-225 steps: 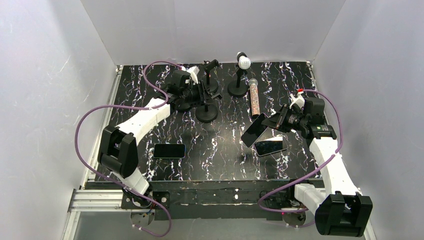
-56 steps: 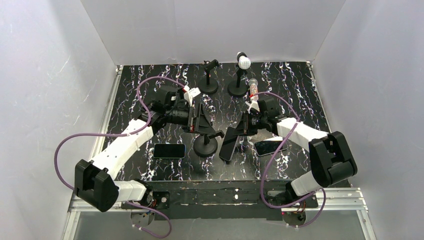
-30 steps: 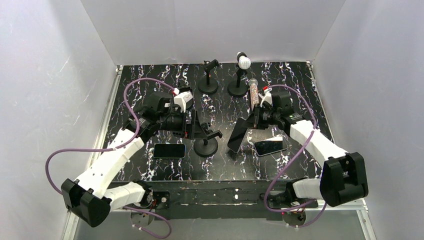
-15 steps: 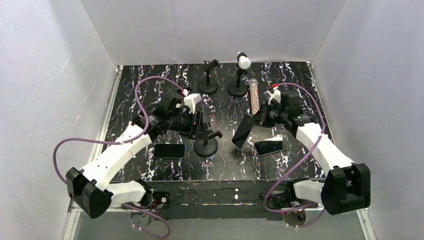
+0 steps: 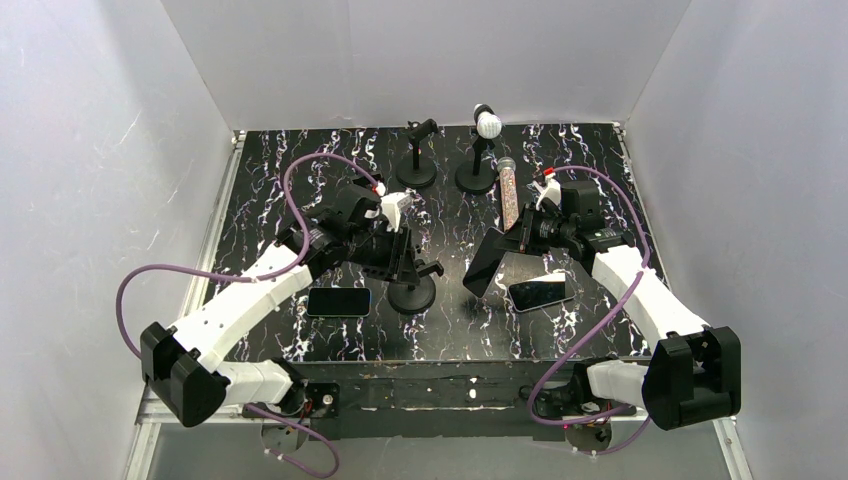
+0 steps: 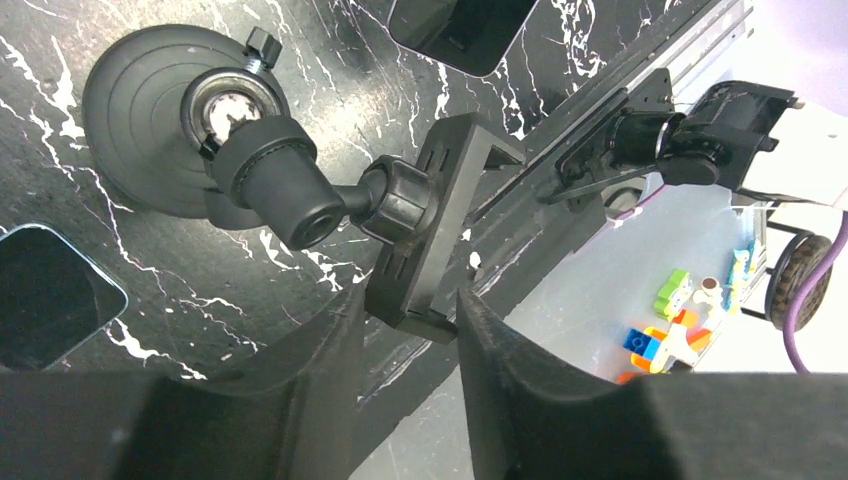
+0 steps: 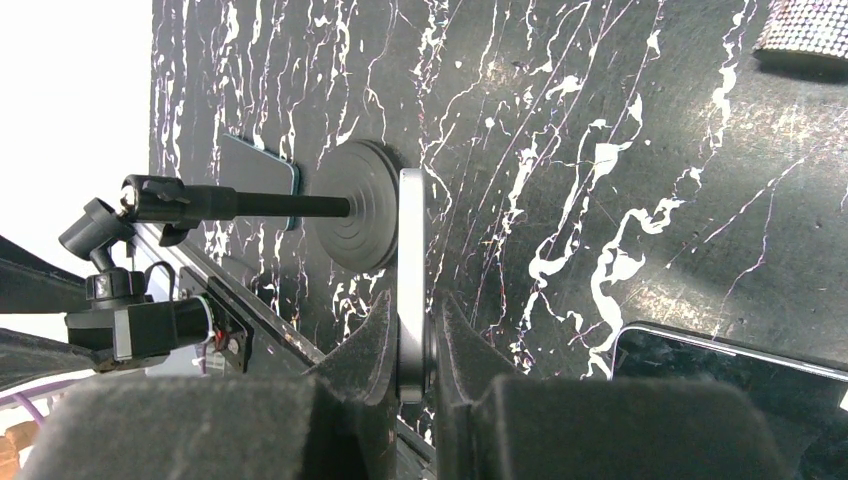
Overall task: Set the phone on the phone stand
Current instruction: Install the phone on the phone stand.
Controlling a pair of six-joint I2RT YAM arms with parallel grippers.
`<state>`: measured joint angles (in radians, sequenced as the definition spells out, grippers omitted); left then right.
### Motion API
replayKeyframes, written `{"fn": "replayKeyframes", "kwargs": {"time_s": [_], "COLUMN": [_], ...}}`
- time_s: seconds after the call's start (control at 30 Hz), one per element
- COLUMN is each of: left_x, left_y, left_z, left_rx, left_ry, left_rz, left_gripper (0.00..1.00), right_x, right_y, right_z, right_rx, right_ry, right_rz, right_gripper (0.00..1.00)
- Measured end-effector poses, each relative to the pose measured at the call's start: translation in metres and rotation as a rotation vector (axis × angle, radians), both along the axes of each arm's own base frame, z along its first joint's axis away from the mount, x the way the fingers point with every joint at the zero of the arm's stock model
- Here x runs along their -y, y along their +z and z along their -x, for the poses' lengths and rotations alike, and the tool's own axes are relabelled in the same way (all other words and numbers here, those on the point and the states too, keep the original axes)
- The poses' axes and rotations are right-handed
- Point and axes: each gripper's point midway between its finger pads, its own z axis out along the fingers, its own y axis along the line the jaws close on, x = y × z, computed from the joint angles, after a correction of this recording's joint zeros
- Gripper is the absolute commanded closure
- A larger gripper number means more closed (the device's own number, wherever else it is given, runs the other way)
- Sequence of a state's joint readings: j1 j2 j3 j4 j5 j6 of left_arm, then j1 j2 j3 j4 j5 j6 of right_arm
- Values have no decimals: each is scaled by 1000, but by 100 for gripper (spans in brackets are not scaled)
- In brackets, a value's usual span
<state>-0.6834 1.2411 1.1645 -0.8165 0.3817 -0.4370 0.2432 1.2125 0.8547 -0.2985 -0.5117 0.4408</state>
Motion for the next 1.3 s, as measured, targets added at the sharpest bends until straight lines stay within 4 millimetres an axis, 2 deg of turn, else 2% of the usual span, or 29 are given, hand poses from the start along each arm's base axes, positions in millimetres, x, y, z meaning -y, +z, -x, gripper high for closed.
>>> {"fn": "replayKeyframes", "kwargs": {"time_s": [0.07,0.1,0.47,0.83,1.17,1.3], "left_x": [0,0,-13,-20,-10,-8], "left_y": [0,0,0,2,2,2], "left_z": [0,1,-1,-4,-13,-16], "left_rx": [1,4,61,188,308,342], "left_ry": [0,0,-3,-143,-306,-336], "left_rz": [-2,-4,-64,-105,-88,-87], "left_gripper": [87,89,94,95,95,89], "right_x": [0,0,-2,-2,-2,-2], "right_y": [0,0,2,2,6,6], "right_z": [0,0,1,2,3,3], "right_rx": [0,0,-6,-2,11,11], "right_ry": [0,0,7,10,10,10], "right_rz": [-1,-1,-14,-14,-17,-17], "right_gripper": [99,99,99,99,99,99]}}
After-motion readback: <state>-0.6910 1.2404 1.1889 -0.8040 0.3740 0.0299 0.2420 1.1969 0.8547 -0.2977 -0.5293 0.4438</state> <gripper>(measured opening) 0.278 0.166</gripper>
